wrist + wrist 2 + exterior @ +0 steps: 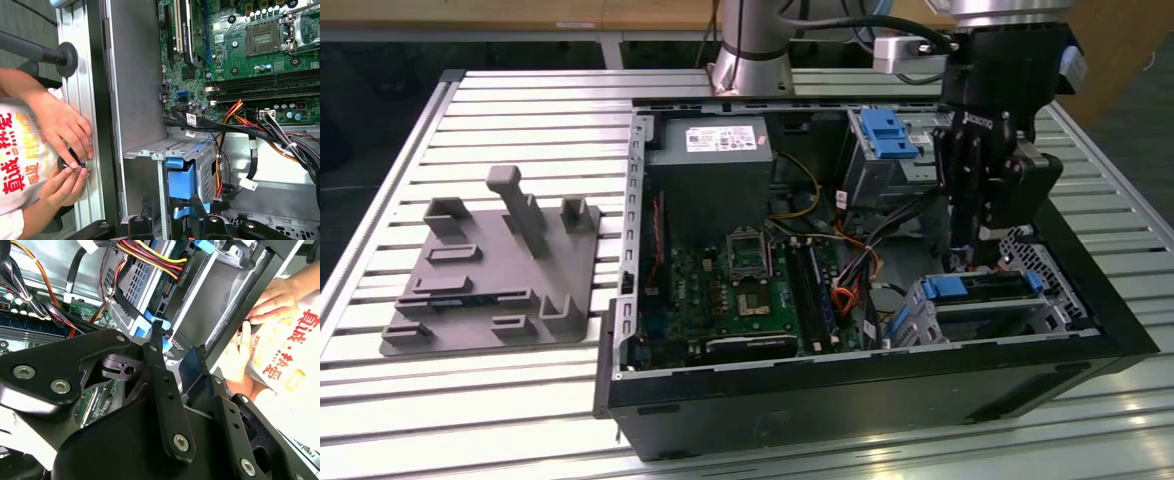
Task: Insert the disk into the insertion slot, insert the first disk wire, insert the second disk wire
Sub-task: 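Insert the second disk wire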
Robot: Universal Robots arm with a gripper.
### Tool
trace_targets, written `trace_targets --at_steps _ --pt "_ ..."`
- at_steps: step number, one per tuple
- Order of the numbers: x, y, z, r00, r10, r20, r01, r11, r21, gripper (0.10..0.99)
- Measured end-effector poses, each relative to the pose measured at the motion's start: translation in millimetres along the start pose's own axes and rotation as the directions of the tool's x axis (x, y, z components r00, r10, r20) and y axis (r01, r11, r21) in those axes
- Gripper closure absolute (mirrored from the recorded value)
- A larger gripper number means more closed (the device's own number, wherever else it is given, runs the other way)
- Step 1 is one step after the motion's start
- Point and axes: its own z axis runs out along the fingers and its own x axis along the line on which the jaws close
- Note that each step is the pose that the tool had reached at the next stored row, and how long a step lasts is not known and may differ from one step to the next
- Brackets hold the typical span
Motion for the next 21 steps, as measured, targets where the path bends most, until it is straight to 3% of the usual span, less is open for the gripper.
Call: trace_targets --at_steps 15,16,21 --pt "-4.2 0.1 1.9 1.0000 -0.001 -0.0097 0.001 1.0000 0.001 0.682" --pt "-4.5 0.1 2.0 0.9999 -0.001 -0.0101 0.001 1.0000 0.001 0.757" --pt "-6.8 0.3 4.3 0.9999 -0.001 -0.0130 0.001 1.0000 0.000 0.757"
